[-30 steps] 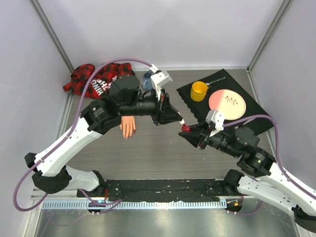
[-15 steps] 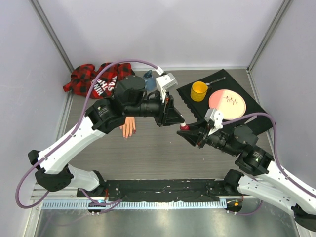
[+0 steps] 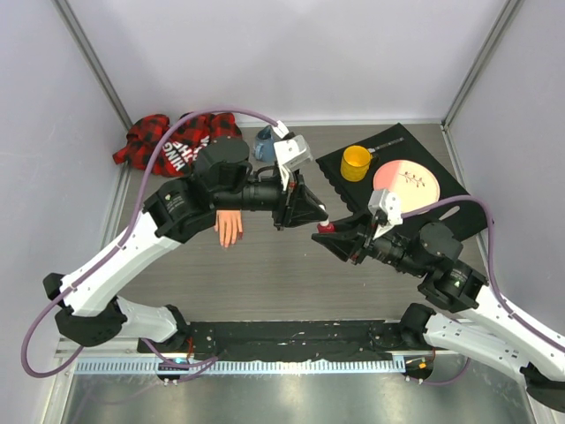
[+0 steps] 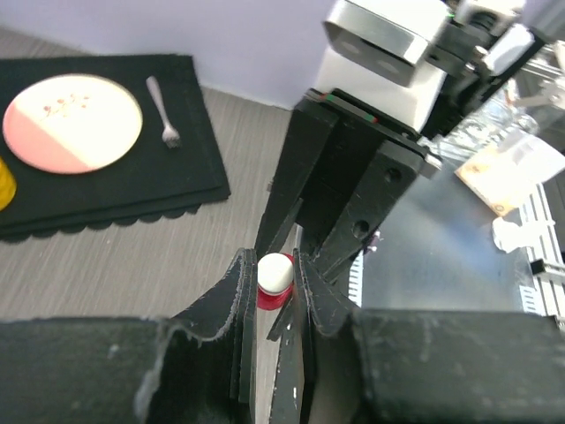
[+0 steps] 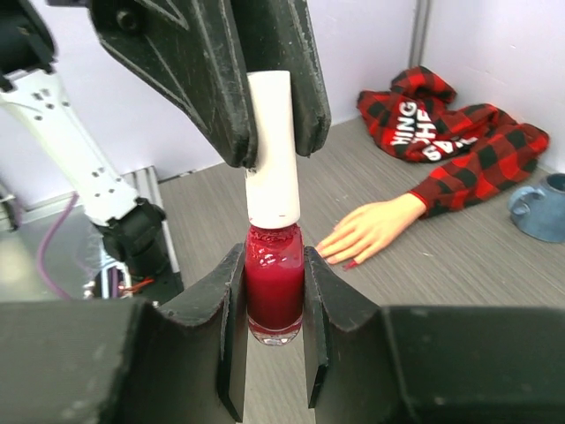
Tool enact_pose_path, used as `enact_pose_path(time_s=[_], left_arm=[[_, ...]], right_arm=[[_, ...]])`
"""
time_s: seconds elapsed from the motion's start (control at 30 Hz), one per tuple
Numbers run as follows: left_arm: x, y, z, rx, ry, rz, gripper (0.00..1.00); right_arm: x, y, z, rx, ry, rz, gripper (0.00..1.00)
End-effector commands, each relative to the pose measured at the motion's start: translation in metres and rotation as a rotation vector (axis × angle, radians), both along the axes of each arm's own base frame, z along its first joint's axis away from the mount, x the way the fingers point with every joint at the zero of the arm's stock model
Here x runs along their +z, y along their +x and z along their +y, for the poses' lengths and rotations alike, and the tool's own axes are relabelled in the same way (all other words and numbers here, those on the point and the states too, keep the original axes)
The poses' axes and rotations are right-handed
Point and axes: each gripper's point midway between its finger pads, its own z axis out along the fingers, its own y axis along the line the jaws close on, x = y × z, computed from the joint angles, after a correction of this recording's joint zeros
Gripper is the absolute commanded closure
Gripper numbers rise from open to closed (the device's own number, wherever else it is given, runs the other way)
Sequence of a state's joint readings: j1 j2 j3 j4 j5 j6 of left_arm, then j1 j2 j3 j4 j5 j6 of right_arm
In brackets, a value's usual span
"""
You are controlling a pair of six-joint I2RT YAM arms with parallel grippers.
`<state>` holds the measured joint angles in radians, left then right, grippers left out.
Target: Paint the nails
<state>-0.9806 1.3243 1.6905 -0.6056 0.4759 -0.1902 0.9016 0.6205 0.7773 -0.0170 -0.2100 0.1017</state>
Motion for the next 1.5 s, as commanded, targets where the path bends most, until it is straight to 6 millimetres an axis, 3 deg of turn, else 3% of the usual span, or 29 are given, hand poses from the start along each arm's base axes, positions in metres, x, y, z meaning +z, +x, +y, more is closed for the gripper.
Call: enact_pose_path(time_s=[0.0,0.23,0.37,0.47,0.5,0.63,0.67,0.83,0.87,0.9,1.03,1.1,1.17,1.2,1.37,1.47], left_arm=[[-0.029,-0.049,0.004,-0.261,0.054,0.044,1.0],[-0.013,-0.081,0.013,-0.451,-0.034,0.011,1.0],[-0.011,-0.081,0.012,-0.455,-0.023,0.017,1.0],[-0.003,-0.068,0.012,-0.357,-0.021,0.0,0.87],[0.0,-0.064,0.013,-0.323,-0.024,-0.006,0.72],[0.029,-0.038,0.022,-0.115,-0.1,-0.086,0.42],[0.033,-0.023,0.026,-0.002,-0.108,-0.087,0.38],[0.068,-0.016,0.052,0.135,-0.225,-0.132,0.31],[0.07,-0.013,0.054,0.154,-0.246,-0.141,0.24],[0.071,-0.005,0.057,0.215,-0.259,-0.126,0.01],[0.078,0.016,0.054,0.329,-0.353,-0.103,0.0],[0.077,0.029,0.048,0.381,-0.374,-0.092,0.09],[0.075,0.055,0.047,0.517,-0.365,-0.07,0.22],[0.076,0.063,0.047,0.56,-0.371,-0.06,0.22],[0.087,0.081,0.035,0.645,-0.472,-0.047,0.08],[0.095,0.08,0.023,0.622,-0.494,-0.067,0.08]], right_arm=[[0.114,-0.037,-0.029,0.071,0.337,-0.205,0.99],[0.125,-0.075,-0.019,0.292,0.357,-0.191,0.99],[0.13,-0.078,-0.02,0.306,0.364,-0.196,0.99],[0.126,-0.072,-0.02,0.274,0.335,-0.192,0.99],[0.124,-0.07,-0.019,0.264,0.324,-0.188,0.99],[0.108,-0.056,-0.018,0.193,0.261,-0.173,0.99],[0.098,-0.047,-0.017,0.158,0.232,-0.151,0.99],[0.085,-0.031,-0.013,0.092,0.155,-0.159,0.99],[0.083,-0.028,-0.012,0.083,0.149,-0.157,0.99],[0.085,-0.023,-0.014,0.055,0.152,-0.158,0.99],[0.088,-0.003,-0.021,-0.06,0.179,-0.158,0.99],[0.088,0.008,-0.022,-0.115,0.183,-0.149,0.99],[0.089,0.023,-0.026,-0.19,0.186,-0.141,0.99],[0.087,0.028,-0.024,-0.208,0.176,-0.136,0.99],[0.085,0.053,-0.035,-0.354,0.183,-0.125,0.99],[0.087,0.061,-0.038,-0.399,0.182,-0.122,0.99]])
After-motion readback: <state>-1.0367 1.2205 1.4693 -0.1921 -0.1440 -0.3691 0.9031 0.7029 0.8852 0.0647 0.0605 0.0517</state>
